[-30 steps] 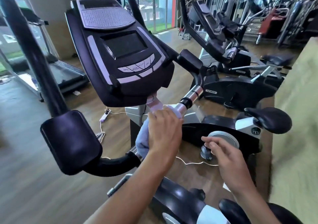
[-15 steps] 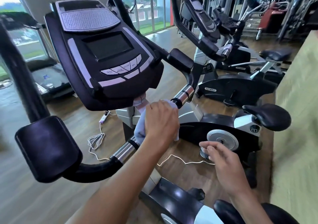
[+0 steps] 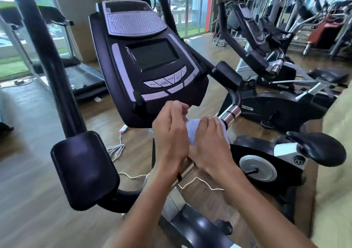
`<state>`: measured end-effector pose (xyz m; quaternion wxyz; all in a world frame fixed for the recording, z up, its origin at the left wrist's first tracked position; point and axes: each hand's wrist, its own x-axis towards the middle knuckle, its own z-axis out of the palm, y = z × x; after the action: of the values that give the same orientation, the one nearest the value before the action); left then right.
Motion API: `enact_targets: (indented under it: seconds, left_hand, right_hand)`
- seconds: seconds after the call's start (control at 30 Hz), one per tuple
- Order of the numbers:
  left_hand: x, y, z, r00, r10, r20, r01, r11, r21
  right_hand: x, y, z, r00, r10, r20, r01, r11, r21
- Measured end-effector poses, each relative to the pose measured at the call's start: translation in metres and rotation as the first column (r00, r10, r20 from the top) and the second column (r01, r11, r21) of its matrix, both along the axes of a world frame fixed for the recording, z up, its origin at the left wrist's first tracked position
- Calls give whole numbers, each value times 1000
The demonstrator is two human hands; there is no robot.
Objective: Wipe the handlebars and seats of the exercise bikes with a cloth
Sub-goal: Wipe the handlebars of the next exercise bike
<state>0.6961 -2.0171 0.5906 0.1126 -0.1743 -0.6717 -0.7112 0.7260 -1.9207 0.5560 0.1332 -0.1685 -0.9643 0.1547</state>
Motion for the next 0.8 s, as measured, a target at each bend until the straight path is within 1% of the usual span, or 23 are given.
enact_targets:
  seconds: [0.1, 0.17, 0.23, 0.3, 0.37, 0.43, 0.5, 0.57, 0.6, 0.63, 0.67, 0.7, 0.73, 0.77, 0.8]
  left_hand:
    - [2, -17, -4, 993, 85, -79, -88, 996, -30]
    - [-1, -23, -3, 988, 124, -90, -124, 992, 14]
    - [-4, -27, 0, 985, 152, -81, -144, 985, 91]
    - [-2, -28, 2, 984, 165, -66, -152, 975, 165]
    - [-1, -29, 4, 980, 187, -72, -165, 957, 237]
    - [-4, -30, 5, 968, 234, -88, -201, 939, 278]
    - [-9, -31, 5, 955, 277, -105, -238, 928, 287]
    - [-12, -33, 4, 956, 274, -101, -238, 932, 272]
    - [-13, -34, 3, 960, 262, -101, -230, 940, 251]
    - [-12, -37, 1, 964, 247, -97, -221, 951, 218]
    - [-11, -39, -2, 973, 216, -86, -200, 966, 167]
    - [-9, -40, -5, 984, 167, -65, -160, 983, 94]
    - [-7, -41, -9, 992, 122, -41, -122, 992, -8]
    - [-4, -43, -14, 995, 97, -14, -98, 982, -161]
    - [-1, -46, -18, 996, 92, 15, -80, 931, -357]
  right_hand:
    - [-30, 21, 7, 994, 6, 109, -8, 1000, 25]
    - [-40, 28, 16, 985, 3, 170, -5, 1000, 9]
    - [-37, 34, 16, 985, 48, 163, -53, 998, 26]
    - [-20, 36, 12, 976, 164, 145, -171, 985, 36]
    - [-12, 36, 9, 966, 235, 110, -241, 970, 45]
    - [-26, 37, 4, 970, 209, 129, -218, 974, 60]
    - [-51, 35, 4, 980, 102, 169, -118, 989, 86]
    - [-58, 34, 3, 987, 68, 147, -78, 995, 68]
    - [-51, 34, 3, 988, 102, 115, -113, 990, 89]
    - [-36, 32, 4, 981, 178, 71, -186, 976, 110]
    - [-18, 29, 6, 968, 249, 41, -252, 963, 101]
    - [1, 28, 7, 952, 306, 17, -306, 951, 50]
    - [15, 28, 11, 939, 343, 1, -343, 939, -8]
    - [22, 31, 10, 929, 370, -8, -370, 928, -38]
    - [19, 33, 9, 928, 371, -11, -371, 927, -61]
